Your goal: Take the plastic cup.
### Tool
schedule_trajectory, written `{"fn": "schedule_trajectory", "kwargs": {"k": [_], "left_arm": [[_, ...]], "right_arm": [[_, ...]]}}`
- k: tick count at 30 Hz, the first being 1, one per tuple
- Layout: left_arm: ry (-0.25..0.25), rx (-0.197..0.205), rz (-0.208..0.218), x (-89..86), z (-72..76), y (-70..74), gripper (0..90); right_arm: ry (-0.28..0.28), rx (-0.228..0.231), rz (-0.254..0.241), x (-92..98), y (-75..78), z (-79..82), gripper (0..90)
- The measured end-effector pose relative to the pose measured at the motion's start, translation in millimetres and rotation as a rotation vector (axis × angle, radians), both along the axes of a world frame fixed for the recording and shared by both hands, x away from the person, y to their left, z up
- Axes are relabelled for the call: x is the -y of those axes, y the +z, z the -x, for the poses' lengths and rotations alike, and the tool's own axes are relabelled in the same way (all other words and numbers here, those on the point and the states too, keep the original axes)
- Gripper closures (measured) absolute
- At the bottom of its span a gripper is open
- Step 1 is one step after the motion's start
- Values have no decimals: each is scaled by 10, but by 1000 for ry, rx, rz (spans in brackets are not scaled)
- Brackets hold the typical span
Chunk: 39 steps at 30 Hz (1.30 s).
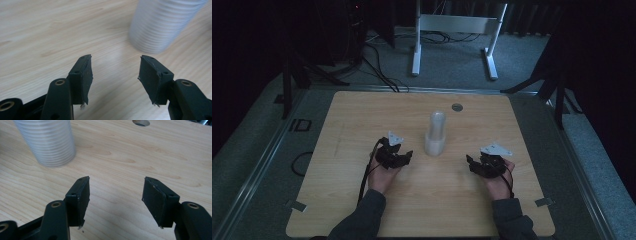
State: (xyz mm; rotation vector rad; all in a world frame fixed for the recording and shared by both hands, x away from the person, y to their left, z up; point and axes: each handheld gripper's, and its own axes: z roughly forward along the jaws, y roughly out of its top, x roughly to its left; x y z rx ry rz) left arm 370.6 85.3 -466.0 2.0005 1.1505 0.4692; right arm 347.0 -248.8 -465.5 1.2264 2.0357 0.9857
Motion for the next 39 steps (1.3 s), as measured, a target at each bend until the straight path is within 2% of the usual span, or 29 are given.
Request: {"fn": "schedule_trajectory", "kwargs": {"k": [1, 6, 7, 11, 20, 22, 25, 32, 39], "left_arm": [[-21, 9, 1, 22, -2, 10, 439], [-53, 20, 11, 84, -9, 31, 434], [-74, 28, 14, 117, -12, 46, 419], [-97, 40, 26, 162, -8, 74, 412], [-117, 51, 42, 216, -44, 122, 400], [-127, 74, 40, 237, -49, 134, 391], [-142, 85, 34, 265, -55, 142, 387], [-150, 94, 22, 310, -79, 151, 381], [-165, 102, 36, 366, -109, 147, 343]], "right_arm": [[2, 3, 1, -14, 15, -7, 386], [14, 8, -2, -44, 46, -17, 386], [19, 12, -9, -48, 71, -25, 386], [23, 23, -14, -55, 124, -39, 386], [37, 39, -14, -91, 208, -52, 386], [47, 48, -16, -121, 253, -62, 386], [57, 55, -15, -143, 288, -70, 386], [70, 64, -18, -176, 344, -82, 386], [87, 72, -22, -228, 406, -104, 379]]}}
